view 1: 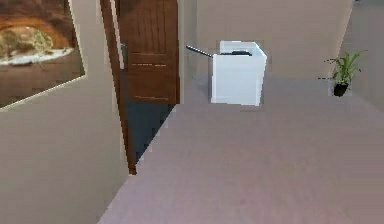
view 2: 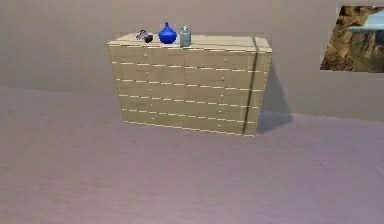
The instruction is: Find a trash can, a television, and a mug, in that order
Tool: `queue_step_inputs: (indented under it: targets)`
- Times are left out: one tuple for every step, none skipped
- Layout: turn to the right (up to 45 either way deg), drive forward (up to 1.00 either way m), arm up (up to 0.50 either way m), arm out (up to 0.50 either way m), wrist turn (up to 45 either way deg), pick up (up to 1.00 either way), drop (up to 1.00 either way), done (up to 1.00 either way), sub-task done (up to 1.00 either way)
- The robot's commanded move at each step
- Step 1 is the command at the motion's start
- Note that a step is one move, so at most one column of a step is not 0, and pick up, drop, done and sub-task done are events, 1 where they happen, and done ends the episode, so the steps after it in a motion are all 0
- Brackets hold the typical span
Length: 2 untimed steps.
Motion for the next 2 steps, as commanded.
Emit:
queue_step_inputs:
  targets:
    - [0.0, 1.0, 0.0, 0.0, 0.0, 0.0, 0.0, 0.0, 0.0]
    - [0.0, 0.85, 0.0, 0.0, 0.0, 0.0, 0.0, 0.0, 0.0]
